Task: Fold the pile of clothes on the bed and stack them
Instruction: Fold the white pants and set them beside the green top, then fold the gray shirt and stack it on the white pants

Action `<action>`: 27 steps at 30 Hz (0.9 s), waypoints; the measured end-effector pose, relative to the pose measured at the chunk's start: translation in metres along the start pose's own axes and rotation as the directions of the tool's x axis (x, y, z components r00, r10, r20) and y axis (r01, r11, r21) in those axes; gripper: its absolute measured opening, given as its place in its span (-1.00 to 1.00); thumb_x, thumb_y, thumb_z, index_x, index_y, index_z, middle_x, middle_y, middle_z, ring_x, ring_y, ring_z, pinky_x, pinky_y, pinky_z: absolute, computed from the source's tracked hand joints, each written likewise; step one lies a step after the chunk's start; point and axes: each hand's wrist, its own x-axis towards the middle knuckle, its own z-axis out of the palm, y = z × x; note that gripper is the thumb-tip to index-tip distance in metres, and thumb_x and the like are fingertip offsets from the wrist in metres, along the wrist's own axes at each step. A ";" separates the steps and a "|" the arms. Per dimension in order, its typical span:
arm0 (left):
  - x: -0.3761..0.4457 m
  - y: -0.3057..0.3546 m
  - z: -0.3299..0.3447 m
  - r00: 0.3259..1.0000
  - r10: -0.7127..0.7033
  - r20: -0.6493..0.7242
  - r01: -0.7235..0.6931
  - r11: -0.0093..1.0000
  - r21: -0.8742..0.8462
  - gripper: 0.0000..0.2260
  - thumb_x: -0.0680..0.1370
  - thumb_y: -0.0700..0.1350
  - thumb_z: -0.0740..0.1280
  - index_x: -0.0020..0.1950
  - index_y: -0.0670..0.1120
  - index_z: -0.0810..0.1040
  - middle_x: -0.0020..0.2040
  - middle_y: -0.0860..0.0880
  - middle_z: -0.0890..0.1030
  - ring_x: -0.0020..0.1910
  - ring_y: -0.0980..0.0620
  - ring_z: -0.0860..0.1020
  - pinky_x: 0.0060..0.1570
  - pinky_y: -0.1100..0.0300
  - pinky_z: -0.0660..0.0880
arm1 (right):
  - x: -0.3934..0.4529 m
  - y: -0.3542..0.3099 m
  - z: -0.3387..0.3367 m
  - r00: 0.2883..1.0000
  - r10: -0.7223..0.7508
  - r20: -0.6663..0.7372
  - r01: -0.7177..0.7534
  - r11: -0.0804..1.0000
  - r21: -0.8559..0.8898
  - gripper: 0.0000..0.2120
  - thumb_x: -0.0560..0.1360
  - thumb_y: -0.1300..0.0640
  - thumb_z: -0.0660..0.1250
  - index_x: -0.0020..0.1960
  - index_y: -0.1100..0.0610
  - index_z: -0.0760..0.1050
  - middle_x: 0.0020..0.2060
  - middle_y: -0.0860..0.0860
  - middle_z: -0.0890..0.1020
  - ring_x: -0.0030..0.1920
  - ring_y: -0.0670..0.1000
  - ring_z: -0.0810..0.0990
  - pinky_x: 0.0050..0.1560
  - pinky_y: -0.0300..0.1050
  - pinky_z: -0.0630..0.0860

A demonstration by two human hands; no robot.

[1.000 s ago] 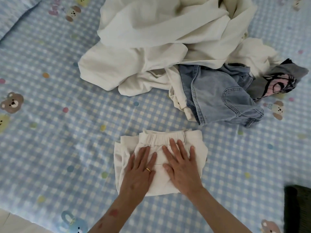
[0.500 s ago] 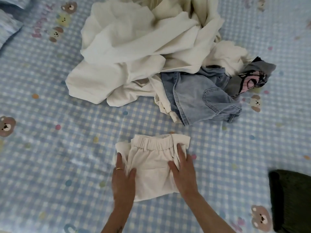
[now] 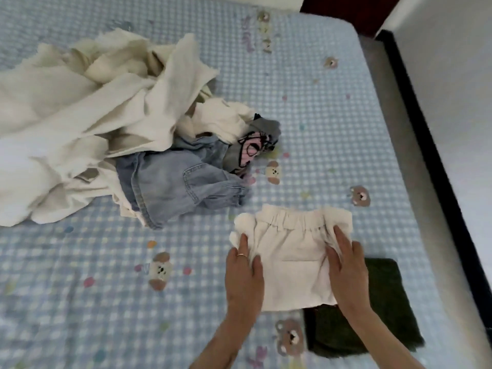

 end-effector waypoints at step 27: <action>0.144 0.021 0.006 0.925 0.368 -0.098 -0.170 0.628 0.759 -0.49 0.23 -0.26 0.56 0.17 -0.22 0.61 0.27 -0.30 0.50 0.27 -0.31 0.46 0.08 -0.22 0.51 | 0.306 -0.154 0.106 0.864 -0.401 0.304 0.379 0.916 0.133 -0.31 0.61 -0.02 0.15 0.54 0.22 -0.14 0.55 0.16 -0.03 0.54 0.12 0.00 0.51 0.05 0.05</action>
